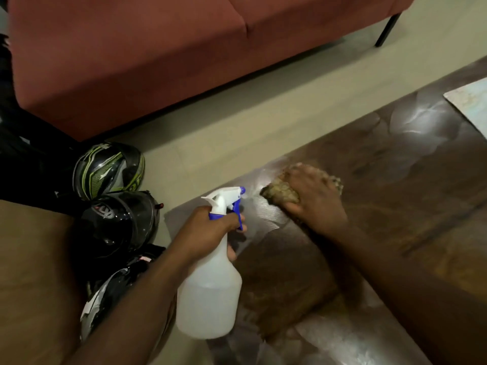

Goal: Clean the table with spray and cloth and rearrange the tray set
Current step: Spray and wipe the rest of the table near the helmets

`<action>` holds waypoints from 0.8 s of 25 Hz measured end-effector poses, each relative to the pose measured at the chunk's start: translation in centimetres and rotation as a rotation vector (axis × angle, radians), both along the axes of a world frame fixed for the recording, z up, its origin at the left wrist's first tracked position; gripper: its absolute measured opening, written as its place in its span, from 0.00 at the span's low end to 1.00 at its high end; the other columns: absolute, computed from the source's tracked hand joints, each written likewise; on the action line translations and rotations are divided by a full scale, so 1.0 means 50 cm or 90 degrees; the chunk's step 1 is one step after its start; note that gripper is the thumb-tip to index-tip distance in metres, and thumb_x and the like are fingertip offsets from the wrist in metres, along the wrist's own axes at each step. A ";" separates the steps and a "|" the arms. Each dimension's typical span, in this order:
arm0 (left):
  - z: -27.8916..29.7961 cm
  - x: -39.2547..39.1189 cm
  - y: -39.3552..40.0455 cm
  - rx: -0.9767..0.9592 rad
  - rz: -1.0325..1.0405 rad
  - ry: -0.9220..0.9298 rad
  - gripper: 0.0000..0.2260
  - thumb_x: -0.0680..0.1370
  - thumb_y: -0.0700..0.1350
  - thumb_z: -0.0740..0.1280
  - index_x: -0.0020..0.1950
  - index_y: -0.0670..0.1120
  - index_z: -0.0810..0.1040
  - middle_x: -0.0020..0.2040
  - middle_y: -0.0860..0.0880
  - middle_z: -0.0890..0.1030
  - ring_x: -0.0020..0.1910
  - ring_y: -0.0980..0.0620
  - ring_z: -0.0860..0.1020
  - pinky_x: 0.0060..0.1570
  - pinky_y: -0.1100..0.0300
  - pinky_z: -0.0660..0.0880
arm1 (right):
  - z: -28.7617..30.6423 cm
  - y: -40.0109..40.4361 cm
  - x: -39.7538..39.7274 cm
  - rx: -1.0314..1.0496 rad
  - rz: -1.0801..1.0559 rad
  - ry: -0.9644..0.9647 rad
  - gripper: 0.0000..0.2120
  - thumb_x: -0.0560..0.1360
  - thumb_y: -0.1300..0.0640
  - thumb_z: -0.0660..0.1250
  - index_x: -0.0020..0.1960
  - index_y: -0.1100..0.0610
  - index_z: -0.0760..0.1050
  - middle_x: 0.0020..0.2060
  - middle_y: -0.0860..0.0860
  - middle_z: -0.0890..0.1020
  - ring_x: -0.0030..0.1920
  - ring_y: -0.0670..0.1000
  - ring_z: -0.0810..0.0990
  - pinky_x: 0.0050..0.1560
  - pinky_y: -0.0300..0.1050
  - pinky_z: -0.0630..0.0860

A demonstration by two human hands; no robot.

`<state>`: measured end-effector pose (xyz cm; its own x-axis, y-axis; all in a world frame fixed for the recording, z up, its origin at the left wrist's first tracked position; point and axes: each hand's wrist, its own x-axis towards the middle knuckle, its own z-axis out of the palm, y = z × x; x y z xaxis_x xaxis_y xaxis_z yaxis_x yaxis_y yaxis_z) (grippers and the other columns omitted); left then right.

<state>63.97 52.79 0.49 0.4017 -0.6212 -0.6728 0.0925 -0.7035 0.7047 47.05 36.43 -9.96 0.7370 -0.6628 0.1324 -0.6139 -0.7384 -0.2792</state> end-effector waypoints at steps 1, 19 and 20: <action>0.005 0.006 0.002 -0.002 -0.001 -0.002 0.07 0.77 0.39 0.66 0.50 0.39 0.83 0.44 0.43 0.87 0.25 0.43 0.77 0.29 0.59 0.77 | 0.008 -0.023 0.026 0.010 -0.099 -0.003 0.28 0.71 0.37 0.59 0.65 0.51 0.72 0.66 0.50 0.74 0.70 0.54 0.67 0.66 0.59 0.61; -0.003 -0.055 0.064 0.009 -0.072 -0.069 0.10 0.78 0.47 0.68 0.42 0.42 0.80 0.33 0.44 0.84 0.26 0.45 0.82 0.37 0.54 0.80 | 0.008 0.157 -0.174 -0.013 -0.084 0.069 0.29 0.73 0.35 0.55 0.70 0.47 0.67 0.69 0.46 0.71 0.71 0.50 0.62 0.66 0.57 0.59; -0.001 -0.068 0.068 -0.007 -0.074 -0.041 0.08 0.79 0.47 0.68 0.46 0.43 0.81 0.35 0.45 0.85 0.26 0.45 0.81 0.35 0.54 0.80 | 0.013 0.148 -0.194 0.002 -0.135 0.068 0.29 0.73 0.35 0.55 0.70 0.46 0.67 0.69 0.45 0.71 0.71 0.50 0.62 0.66 0.57 0.59</action>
<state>60.59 56.18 0.46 0.3685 -0.6738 -0.6405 -0.0355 -0.6986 0.7146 37.35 43.82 -9.30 0.5909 -0.8046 0.0581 -0.7814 -0.5888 -0.2068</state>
